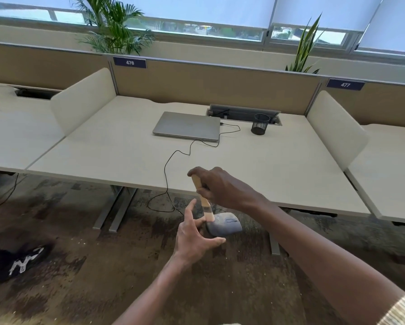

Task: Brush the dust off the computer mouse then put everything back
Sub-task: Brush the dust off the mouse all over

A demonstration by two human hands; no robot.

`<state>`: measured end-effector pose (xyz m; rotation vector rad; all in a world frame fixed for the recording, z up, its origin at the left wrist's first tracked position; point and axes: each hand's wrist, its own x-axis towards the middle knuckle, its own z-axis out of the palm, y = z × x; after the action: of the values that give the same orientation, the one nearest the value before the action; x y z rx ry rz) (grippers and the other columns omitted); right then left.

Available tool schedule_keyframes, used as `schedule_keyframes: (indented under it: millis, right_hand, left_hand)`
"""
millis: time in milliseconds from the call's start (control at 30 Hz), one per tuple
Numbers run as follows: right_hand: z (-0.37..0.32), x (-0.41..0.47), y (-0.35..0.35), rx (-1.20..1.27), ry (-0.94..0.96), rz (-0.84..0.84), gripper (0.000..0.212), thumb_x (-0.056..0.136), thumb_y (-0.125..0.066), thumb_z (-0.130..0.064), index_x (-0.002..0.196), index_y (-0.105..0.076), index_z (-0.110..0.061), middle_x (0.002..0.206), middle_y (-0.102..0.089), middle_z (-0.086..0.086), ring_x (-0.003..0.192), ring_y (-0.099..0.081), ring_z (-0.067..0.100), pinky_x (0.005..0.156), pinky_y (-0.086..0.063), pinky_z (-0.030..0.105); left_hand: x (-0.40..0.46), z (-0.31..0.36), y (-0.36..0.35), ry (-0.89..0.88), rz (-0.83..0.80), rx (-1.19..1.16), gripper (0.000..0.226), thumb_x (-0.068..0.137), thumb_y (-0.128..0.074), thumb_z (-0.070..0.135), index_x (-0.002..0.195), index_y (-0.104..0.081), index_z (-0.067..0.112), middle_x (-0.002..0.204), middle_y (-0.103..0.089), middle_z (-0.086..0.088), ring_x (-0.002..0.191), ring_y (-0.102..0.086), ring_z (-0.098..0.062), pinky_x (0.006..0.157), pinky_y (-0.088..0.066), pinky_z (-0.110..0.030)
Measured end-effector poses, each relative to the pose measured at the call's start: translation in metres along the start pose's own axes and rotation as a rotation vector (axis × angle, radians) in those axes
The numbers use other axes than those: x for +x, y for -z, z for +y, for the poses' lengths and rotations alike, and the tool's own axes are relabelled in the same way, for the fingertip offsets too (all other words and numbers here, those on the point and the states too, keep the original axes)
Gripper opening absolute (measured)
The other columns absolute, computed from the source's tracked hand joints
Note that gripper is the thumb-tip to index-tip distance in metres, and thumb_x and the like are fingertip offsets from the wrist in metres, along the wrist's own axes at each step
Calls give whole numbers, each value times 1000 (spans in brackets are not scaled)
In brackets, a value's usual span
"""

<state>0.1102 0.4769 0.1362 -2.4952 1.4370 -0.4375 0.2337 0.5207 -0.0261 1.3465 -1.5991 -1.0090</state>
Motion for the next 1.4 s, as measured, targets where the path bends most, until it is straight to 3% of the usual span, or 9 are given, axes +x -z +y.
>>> schedule_keyframes:
  millis: [133,233,333,533,767,933,1067,1233,1400]
  right_hand:
    - [4,0,4,-30,-18,22,43,97,-55,-8,140,-49,-11,77,-61,8,61,-60,25,55,-49,36]
    - [0,2,3,46,2,43,44,95,-58,-6,138,-51,-8,66,-57,2,53,-53,19,50,-39,24]
    - [-1,4,0,40,9,29,44,94,-58,-6,138,-52,-9,66,-55,1,53,-52,19,50,-38,25]
    - [5,5,4,-6,-10,37,45,98,-56,-9,142,-48,-11,83,-66,14,67,-63,28,62,-54,42]
    - [-5,6,0,50,56,-18,45,93,-63,-6,137,-54,-8,70,-61,2,56,-54,17,54,-41,21]
    - [1,10,-5,-45,-35,65,47,95,-61,-8,140,-48,-7,76,-60,10,61,-56,25,56,-41,30]
    - [4,10,0,-152,-64,130,39,93,-61,-6,131,-50,-4,81,-66,19,68,-65,37,55,-52,39]
    - [0,14,-2,7,-66,127,40,91,-61,-8,130,-53,-5,86,-68,18,70,-64,35,68,-56,40]
    - [7,8,0,-9,-107,168,45,94,-60,-7,137,-49,-7,79,-66,16,69,-63,36,68,-56,46]
  left_hand:
    - [1,-1,-1,-11,-8,4,138,46,-97,46,157,-17,28,119,-75,3,111,-69,-3,101,-53,-25]
    - [5,-3,0,-3,12,3,139,46,-100,42,158,-18,25,111,-77,8,105,-65,15,92,-49,-6]
    - [9,-5,1,-19,16,7,139,45,-100,43,157,-20,27,97,-73,27,94,-56,31,83,-42,4]
    - [8,-5,-2,0,-13,-1,137,47,-100,40,157,-20,26,116,-75,7,111,-65,5,86,-44,2]
    - [14,-1,6,5,-22,50,135,49,-102,35,156,-22,13,75,-63,48,77,-65,18,68,-47,-1]
    - [12,5,6,2,-6,14,135,49,-101,36,157,-21,25,85,-75,27,93,-64,19,84,-49,-2]
    - [9,7,5,-8,4,8,136,50,-101,35,158,-20,20,114,-75,13,108,-70,-1,101,-54,-30]
    - [9,7,7,-3,17,8,136,49,-102,36,158,-21,19,110,-78,0,101,-68,8,88,-49,-4]
    - [9,10,9,12,12,-33,137,49,-102,32,158,-21,20,119,-75,-4,115,-64,1,98,-49,-14]
